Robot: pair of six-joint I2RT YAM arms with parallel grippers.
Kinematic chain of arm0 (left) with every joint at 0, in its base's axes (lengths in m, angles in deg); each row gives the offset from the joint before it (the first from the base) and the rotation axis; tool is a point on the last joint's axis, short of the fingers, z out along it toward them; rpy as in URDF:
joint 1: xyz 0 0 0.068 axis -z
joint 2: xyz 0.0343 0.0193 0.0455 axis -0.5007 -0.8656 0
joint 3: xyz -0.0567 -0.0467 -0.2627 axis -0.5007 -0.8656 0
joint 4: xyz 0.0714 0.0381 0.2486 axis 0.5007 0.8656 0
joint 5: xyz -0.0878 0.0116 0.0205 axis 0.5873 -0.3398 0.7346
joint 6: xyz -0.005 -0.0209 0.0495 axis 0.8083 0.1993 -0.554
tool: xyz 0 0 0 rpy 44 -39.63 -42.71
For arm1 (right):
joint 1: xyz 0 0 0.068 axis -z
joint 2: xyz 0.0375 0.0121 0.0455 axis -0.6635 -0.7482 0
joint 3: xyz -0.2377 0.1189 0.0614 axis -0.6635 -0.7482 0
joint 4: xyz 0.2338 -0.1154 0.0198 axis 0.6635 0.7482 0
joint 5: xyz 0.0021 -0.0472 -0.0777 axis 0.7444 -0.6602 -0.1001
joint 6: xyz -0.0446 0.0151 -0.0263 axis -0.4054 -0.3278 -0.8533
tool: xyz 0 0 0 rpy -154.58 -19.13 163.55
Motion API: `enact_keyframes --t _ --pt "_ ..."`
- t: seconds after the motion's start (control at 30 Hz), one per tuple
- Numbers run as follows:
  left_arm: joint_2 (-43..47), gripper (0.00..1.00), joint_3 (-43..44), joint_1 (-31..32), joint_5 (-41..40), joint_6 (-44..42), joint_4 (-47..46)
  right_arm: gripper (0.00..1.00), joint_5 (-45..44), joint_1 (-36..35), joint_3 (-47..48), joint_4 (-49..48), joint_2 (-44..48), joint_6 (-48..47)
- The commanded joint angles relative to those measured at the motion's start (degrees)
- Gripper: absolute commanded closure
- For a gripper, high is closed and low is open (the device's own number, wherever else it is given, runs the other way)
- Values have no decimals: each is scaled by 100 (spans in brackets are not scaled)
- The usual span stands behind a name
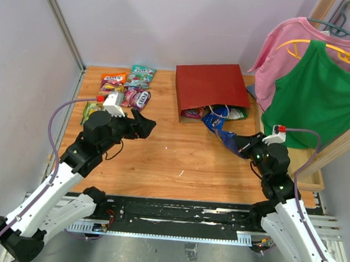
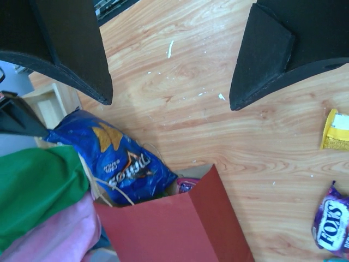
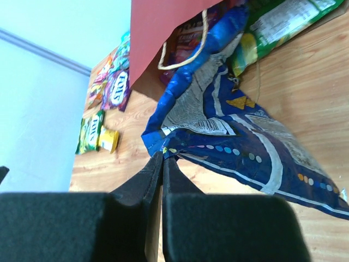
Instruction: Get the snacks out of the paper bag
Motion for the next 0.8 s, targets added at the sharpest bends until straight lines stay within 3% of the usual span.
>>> enact_keyframes --t 0.0,0.27,0.47,0.77 --pt "513 7 -51 -14 -446 215 399 99 285 -258 328 270 336 82" --pt "1018 6 -160 -13 -688 329 786 99 284 -619 635 488 563 78" --pt "1144 6 25 -11 -801 333 986 99 526 -1050 929 285 142 24" --pt "1281 6 22 -13 -887 392 1129 99 23 -2971 1438 -570 -1079 -270"
